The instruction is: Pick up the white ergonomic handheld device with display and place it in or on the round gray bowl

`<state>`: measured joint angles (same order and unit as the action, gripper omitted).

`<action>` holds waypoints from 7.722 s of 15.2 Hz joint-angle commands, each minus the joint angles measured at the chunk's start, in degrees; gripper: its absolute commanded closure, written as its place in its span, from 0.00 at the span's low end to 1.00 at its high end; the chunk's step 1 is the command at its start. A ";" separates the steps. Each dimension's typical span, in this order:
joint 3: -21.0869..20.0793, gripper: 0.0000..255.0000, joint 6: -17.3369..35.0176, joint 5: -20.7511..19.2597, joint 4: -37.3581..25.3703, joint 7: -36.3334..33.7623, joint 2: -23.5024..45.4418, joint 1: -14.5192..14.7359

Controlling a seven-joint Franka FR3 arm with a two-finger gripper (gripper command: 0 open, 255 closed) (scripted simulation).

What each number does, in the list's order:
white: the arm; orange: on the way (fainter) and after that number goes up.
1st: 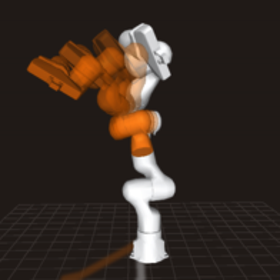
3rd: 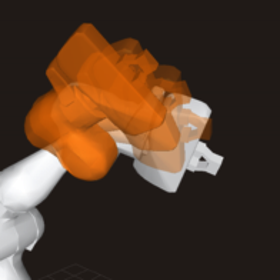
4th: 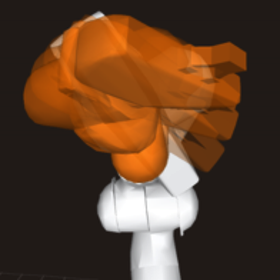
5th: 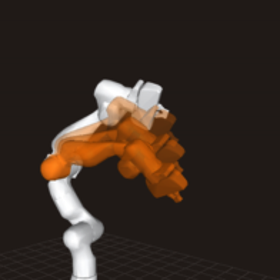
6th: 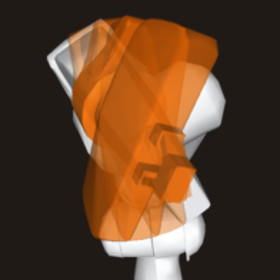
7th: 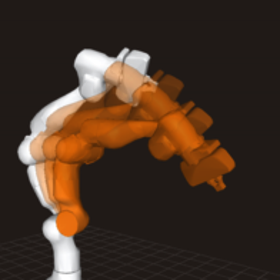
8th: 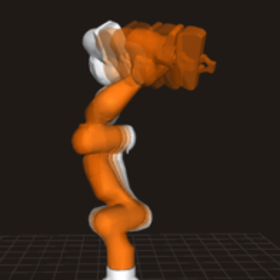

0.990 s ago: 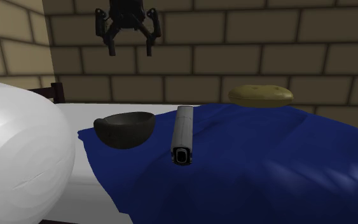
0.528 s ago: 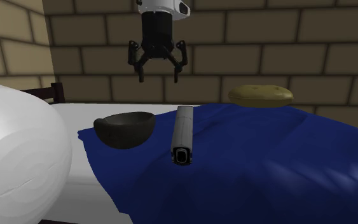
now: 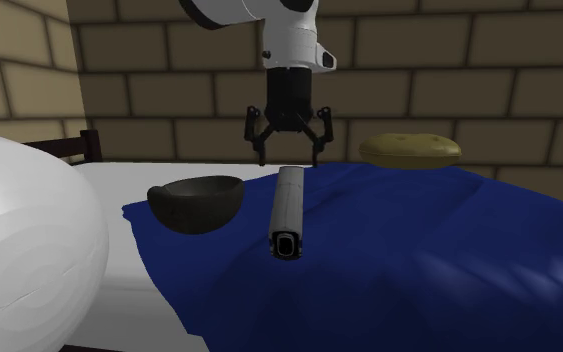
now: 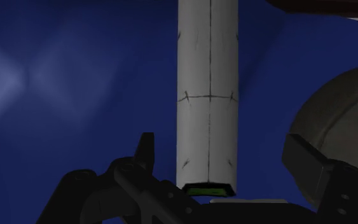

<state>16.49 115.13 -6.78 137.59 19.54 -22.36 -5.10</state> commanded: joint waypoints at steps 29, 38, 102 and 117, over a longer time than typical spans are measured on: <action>0.53 1.00 2.19 -0.09 1.05 0.41 1.23 -0.14; -0.23 1.00 -5.14 0.03 -4.30 0.25 -0.77 -0.06; -16.58 1.00 -9.04 7.14 -8.37 -20.16 0.04 7.76; -16.55 0.00 -16.35 7.12 -15.62 -20.17 -0.01 7.75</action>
<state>-0.14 99.21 0.37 122.57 -0.73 -22.61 2.70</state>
